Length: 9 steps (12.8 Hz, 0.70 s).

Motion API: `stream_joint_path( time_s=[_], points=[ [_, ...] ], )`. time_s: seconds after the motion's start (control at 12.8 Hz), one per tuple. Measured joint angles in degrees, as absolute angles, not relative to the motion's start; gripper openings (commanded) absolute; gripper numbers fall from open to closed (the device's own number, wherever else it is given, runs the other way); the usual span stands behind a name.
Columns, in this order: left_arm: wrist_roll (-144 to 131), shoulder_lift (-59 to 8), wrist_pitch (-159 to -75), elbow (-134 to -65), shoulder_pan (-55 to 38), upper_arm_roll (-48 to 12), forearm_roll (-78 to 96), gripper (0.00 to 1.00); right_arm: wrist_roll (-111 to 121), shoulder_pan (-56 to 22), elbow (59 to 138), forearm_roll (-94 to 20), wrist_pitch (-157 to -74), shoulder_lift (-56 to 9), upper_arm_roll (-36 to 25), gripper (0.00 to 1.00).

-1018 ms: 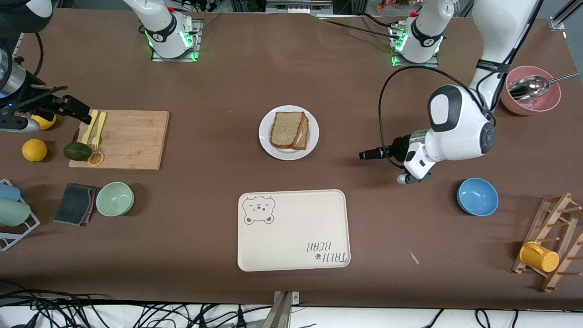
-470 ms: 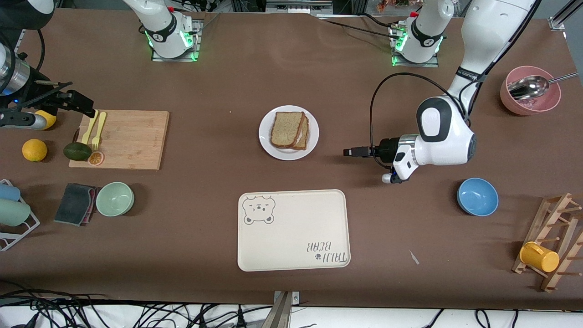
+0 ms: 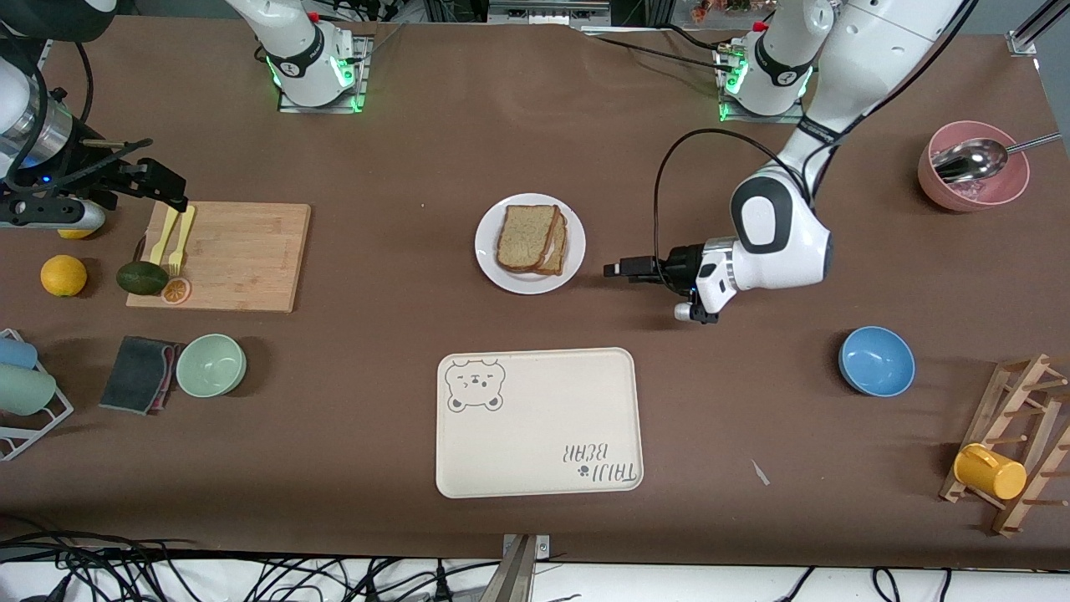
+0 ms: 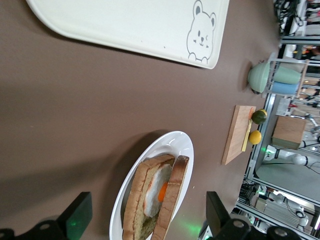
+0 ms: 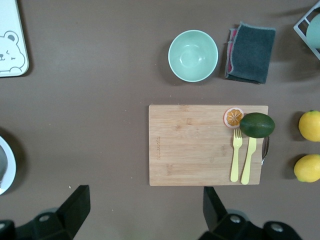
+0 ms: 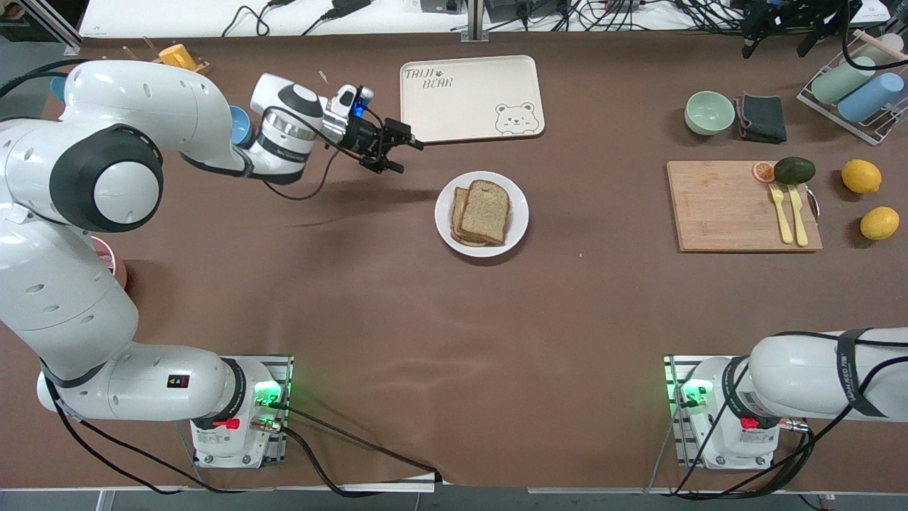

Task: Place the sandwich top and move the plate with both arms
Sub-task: 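Retract the right gripper while the left gripper reaches the white plate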

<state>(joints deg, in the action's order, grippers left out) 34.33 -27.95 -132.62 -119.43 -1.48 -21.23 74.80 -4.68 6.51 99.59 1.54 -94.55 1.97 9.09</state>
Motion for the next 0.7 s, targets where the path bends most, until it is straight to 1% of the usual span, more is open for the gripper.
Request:
stream_joint_path(
  time_s=[0.23, 0.39, 0.55, 0.7],
  points=[
    [44.97, -28.29, -134.32, -122.69, -2.87, -21.83, 85.70, 1.00, -5.16, 6.52, 99.59, 1.54, -94.57, 1.97, 8.99, 1.00],
    [47.90, -28.32, -136.90, -123.74, -4.45, -21.92, 89.00, 1.00, -5.33, 6.52, 99.62, 1.54, -94.72, 1.91, 8.99, 1.00],
    [54.39, -28.61, -140.01, -125.13, -7.32, -22.00, 95.88, 1.00, -5.45, 6.52, 99.64, 1.54, -94.78, 1.71, 8.99, 1.00],
    [59.47, -29.84, -142.24, -126.07, -9.56, -22.05, 100.50, 1.00, -5.47, 6.52, 99.68, 1.54, -94.78, 1.53, 8.99, 1.00]
  ],
)
